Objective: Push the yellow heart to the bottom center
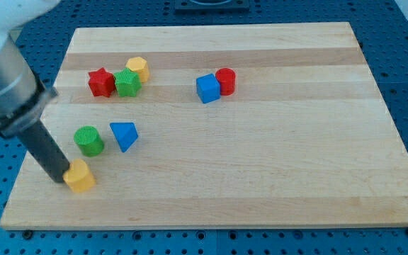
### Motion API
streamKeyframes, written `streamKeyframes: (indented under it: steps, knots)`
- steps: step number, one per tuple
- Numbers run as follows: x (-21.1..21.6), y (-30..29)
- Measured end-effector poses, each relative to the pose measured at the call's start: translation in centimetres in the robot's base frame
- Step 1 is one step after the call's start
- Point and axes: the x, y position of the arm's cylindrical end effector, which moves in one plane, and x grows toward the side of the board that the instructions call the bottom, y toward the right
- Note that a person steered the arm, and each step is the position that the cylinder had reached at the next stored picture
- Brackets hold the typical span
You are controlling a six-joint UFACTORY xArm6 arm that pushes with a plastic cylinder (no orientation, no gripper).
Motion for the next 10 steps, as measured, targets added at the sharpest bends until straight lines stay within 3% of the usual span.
streamKeyframes:
  steps: [1, 2, 5, 6, 8, 10]
  knots:
    - [4.9, 5.8]
    - [5.4, 7.0]
    - [5.1, 2.5]
    - [2.5, 3.4]
    - [2.4, 4.4]
    - [2.8, 13.4]
